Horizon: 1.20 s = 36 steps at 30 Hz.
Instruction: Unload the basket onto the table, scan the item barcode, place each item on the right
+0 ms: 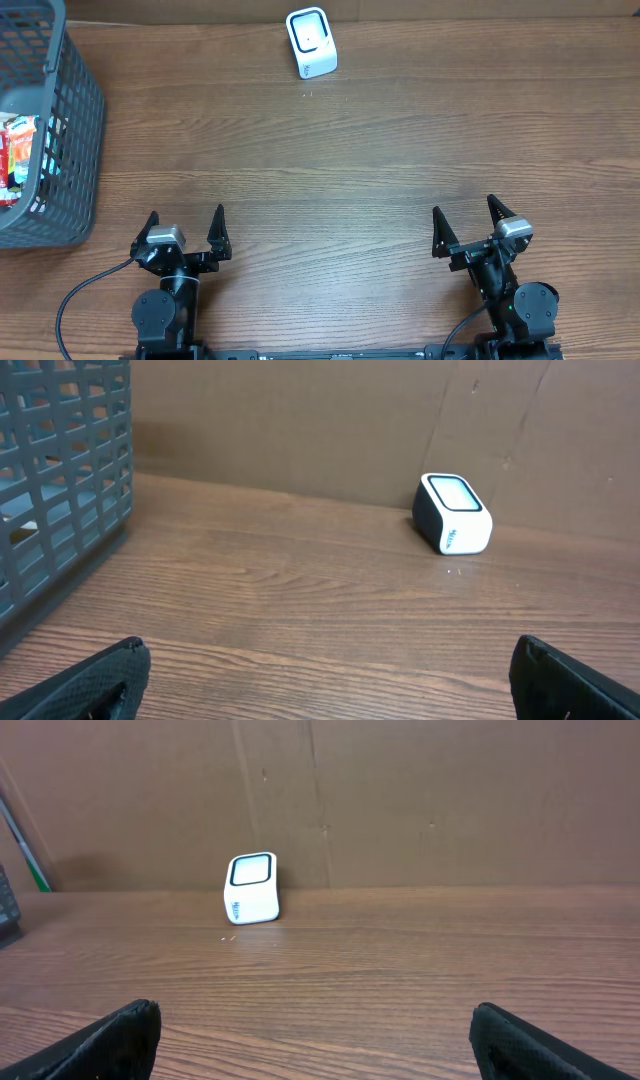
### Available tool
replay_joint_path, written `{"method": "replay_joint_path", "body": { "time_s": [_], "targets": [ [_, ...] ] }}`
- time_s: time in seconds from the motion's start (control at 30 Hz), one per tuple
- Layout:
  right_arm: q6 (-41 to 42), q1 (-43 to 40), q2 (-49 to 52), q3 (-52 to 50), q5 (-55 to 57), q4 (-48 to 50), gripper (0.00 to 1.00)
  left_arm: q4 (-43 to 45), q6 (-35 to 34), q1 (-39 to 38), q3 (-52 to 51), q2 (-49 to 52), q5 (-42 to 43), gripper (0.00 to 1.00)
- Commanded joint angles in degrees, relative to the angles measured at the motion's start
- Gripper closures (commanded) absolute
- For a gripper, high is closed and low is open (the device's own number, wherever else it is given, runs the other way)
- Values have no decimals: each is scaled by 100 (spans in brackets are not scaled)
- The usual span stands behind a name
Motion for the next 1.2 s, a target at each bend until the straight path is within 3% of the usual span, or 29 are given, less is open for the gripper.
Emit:
{"method": "replay_joint_path", "body": {
  "time_s": [0.0, 0.47, 0.73, 0.87, 1.17],
  "targets": [
    [-39, -26, -52, -61, 50, 17, 0, -2, 66, -37, -20, -52, -39, 0],
    [-39, -26, -52, -61, 50, 17, 0, 240, 70, -37, -20, -52, -170, 0],
    [-39, -26, -52, -61, 50, 17, 0, 2151, 70, -37, 83, -52, 199, 0],
    [-39, -26, -52, -61, 50, 17, 0, 2535, 70, -37, 442, -52, 614, 0],
    [-39, -26, -52, -61, 50, 17, 0, 2450, 116, -37, 1961, -50, 715, 0]
  ]
}}
